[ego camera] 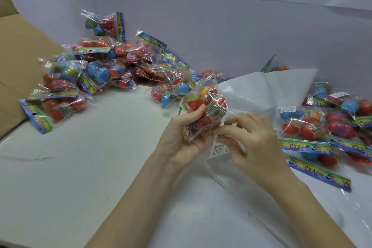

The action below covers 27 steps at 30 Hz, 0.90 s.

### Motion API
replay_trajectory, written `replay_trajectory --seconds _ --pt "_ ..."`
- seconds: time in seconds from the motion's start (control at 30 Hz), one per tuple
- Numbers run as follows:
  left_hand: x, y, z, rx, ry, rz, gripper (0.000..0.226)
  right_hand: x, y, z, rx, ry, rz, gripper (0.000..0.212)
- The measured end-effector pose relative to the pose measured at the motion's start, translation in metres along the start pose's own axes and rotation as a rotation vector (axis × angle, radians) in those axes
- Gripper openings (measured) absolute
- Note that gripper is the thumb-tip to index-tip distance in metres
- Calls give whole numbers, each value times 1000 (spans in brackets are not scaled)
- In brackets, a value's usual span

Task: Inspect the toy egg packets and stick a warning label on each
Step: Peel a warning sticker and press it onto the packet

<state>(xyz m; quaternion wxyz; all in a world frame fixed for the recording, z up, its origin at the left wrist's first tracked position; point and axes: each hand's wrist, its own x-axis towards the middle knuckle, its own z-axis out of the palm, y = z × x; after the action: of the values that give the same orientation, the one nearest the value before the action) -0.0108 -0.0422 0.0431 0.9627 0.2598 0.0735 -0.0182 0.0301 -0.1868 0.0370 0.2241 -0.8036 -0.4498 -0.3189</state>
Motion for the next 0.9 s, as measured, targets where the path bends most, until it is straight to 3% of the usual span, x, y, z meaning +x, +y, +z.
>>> replay_trajectory --seconds 0.3,0.5,0.73,0.9 --pt "0 0 0 -53 22 -25 41 0 1 1 -156 102 -166 13" --pt "-1 -1 1 -58 -21 -43 38 1 -3 2 -149 108 -146 5" --pt "-2 1 2 -103 -15 -42 41 1 -5 2 -183 110 -128 9" --pt "-1 1 1 -92 15 -3 39 0 -4 4 -62 75 -59 4"
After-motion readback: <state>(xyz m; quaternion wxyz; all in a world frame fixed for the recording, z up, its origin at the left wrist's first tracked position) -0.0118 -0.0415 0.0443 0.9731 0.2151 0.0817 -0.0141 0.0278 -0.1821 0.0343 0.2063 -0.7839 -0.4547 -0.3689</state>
